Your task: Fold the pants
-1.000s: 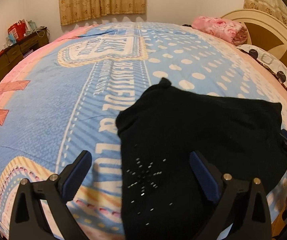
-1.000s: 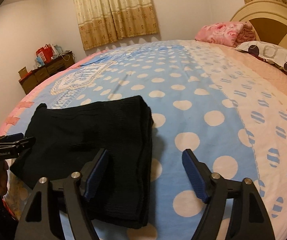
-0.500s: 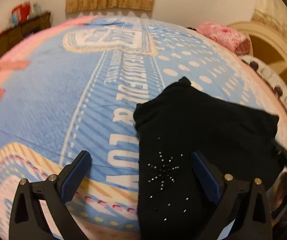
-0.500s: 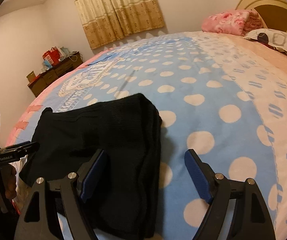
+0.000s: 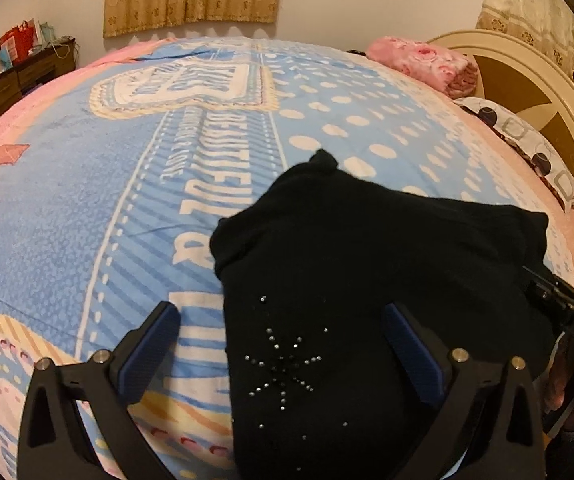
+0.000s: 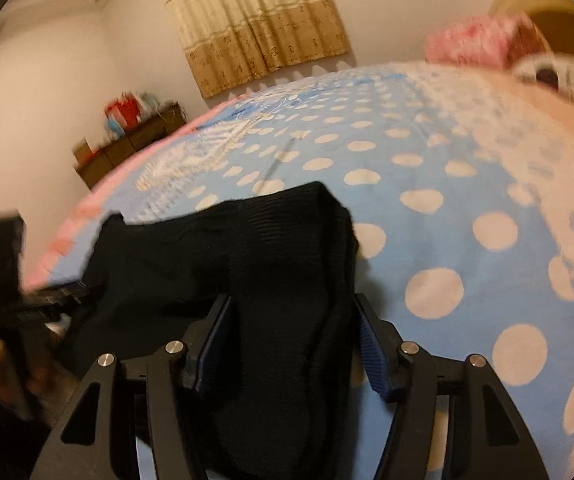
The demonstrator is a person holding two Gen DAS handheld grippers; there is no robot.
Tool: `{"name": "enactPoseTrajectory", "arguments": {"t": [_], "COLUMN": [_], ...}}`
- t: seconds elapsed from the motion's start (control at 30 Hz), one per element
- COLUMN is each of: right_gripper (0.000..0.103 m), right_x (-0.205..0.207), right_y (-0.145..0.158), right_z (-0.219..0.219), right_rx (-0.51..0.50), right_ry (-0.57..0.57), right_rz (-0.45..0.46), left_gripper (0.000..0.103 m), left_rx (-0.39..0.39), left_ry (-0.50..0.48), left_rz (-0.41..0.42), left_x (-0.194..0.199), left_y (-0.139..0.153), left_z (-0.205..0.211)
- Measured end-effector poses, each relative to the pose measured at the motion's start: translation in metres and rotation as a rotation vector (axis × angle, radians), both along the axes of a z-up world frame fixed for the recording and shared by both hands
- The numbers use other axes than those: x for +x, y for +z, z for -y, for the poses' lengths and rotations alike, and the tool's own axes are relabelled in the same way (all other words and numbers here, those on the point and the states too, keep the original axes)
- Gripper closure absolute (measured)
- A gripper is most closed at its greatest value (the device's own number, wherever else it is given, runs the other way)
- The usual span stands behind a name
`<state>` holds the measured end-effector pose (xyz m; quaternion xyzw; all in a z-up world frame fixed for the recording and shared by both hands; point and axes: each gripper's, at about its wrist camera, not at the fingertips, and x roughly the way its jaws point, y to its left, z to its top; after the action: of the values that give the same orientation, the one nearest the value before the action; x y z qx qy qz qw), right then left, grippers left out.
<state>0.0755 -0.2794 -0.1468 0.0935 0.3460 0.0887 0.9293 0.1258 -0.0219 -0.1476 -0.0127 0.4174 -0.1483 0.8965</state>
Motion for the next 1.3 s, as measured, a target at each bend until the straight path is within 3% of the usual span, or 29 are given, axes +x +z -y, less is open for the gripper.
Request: {"name": "enactPoseTrajectory", "arguments": {"t": [0.07, 0.1, 0.13, 0.17, 0.2, 0.3, 0.57, 0.7, 1.07, 1.3], "right_gripper": [0.045, 0.051, 0.055, 0.065, 0.071, 0.073, 0.076, 0.077, 0.078, 0.078], "right_x": [0.001, 0.000, -0.001, -0.004, -0.006, -0.010, -0.014, -0.015, -0.025, -0.031], "right_y": [0.001, 0.002, 0.003, 0.004, 0.005, 0.007, 0.011, 0.013, 0.034, 0.068], "right_z": [-0.002, 0.000, 0.000, 0.002, 0.002, -0.001, -0.003, -0.003, -0.009, -0.027], "right_rx": [-0.007, 0.000, 0.011, 0.036, 0.053, 0.050, 0.041, 0.039, 0.041, 0.020], "right_ry": [-0.013, -0.013, -0.009, 0.003, 0.011, 0.014, 0.008, 0.008, 0.030, 0.100], "right_rz": [0.000, 0.000, 0.005, 0.011, 0.016, 0.019, 0.030, 0.035, 0.079, 0.144], "left_gripper": [0.000, 0.004, 0.012, 0.017, 0.035, 0.047, 0.056, 0.087, 0.091, 0.092], "left_rx": [0.016, 0.014, 0.013, 0.016, 0.013, 0.027, 0.032, 0.068, 0.072, 0.027], "left_ry": [0.001, -0.003, -0.010, -0.026, -0.046, -0.068, -0.067, -0.061, -0.073, -0.047], "left_rz": [0.006, 0.008, 0.010, 0.017, 0.021, 0.032, 0.037, 0.066, 0.073, 0.100], "left_x": [-0.002, -0.003, -0.004, -0.007, -0.010, -0.015, -0.019, -0.026, -0.029, -0.036], "left_y": [0.001, 0.002, 0.003, 0.005, 0.007, 0.012, 0.015, 0.021, 0.024, 0.044], "left_z": [0.002, 0.002, 0.003, 0.006, 0.008, 0.016, 0.015, 0.018, 0.013, -0.002]}}
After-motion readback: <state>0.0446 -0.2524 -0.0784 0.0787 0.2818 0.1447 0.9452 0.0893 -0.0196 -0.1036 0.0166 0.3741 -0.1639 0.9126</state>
